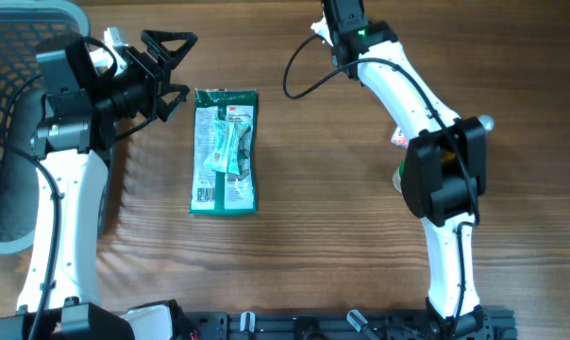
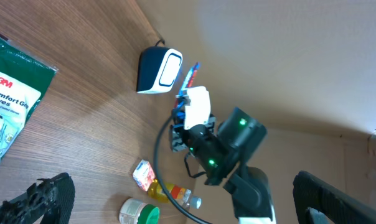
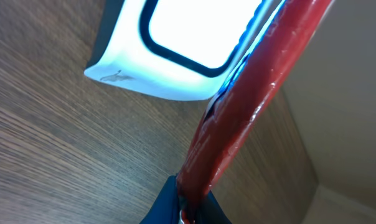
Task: Scan the item barcode
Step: 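Hold the Nescafe stick in front of the white scanner, then carry the Nescafe stick right and set it down by the jar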
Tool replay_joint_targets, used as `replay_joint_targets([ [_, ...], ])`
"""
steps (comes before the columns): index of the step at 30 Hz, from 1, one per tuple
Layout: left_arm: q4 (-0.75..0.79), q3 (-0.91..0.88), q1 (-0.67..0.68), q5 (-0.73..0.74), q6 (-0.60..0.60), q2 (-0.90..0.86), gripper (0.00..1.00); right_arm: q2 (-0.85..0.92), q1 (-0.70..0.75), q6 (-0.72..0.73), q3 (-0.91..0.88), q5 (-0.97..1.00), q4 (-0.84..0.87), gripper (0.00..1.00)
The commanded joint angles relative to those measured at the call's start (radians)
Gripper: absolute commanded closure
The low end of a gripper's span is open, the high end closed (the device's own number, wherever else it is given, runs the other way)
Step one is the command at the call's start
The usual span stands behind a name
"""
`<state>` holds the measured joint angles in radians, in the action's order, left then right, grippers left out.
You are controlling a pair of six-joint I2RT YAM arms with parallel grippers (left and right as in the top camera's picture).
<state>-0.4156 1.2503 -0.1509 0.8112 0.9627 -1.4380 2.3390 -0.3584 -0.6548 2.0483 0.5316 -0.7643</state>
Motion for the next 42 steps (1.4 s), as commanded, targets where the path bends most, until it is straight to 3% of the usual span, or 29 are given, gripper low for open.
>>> replay_joint_targets([
  [1, 0.003, 0.008, -0.005, -0.002, -0.016, 0.015, 0.0, 0.057, 0.006, -0.062, 0.005, 0.056, 0.01, 0.96],
  [8, 0.003, 0.008, -0.005, -0.002, -0.016, 0.015, 0.0, 0.066, 0.019, -0.058, 0.005, 0.057, 0.004, 0.96],
  [15, 0.003, 0.008, -0.005, -0.002, -0.016, 0.015, 0.0, -0.079, 0.013, 0.178, 0.006, 0.148, -0.032, 0.96],
  [18, 0.003, 0.008, -0.005, -0.002, -0.016, 0.015, 0.0, -0.219, 0.009, 0.288, 0.006, 0.058, -0.122, 0.96],
  [22, 0.003, 0.008, -0.005, -0.002, -0.016, 0.015, 0.0, -0.448, 0.021, 0.611, 0.006, -0.209, -0.336, 0.96],
  [24, 0.003, 0.008, -0.005, -0.002, -0.016, 0.015, 0.0, -0.527, 0.039, 0.698, 0.006, -0.32, -0.438, 0.95],
  [27, 0.003, 0.008, -0.005, -0.002, -0.016, 0.015, 0.0, -0.611, 0.072, 0.798, 0.006, -0.479, -0.607, 0.96],
  [32, 0.003, 0.008, -0.005, -0.002, -0.016, 0.015, 0.0, -0.615, 0.077, 0.815, -0.018, -0.628, -0.763, 0.96],
  [37, 0.003, 0.008, -0.005, -0.002, -0.016, 0.015, 0.0, -0.615, 0.077, 0.88, -0.18, -0.69, -0.735, 0.96],
  [42, 0.003, 0.008, -0.005, -0.002, -0.016, 0.015, 0.0, -0.615, 0.076, 0.974, -0.414, -0.676, -0.575, 0.96],
])
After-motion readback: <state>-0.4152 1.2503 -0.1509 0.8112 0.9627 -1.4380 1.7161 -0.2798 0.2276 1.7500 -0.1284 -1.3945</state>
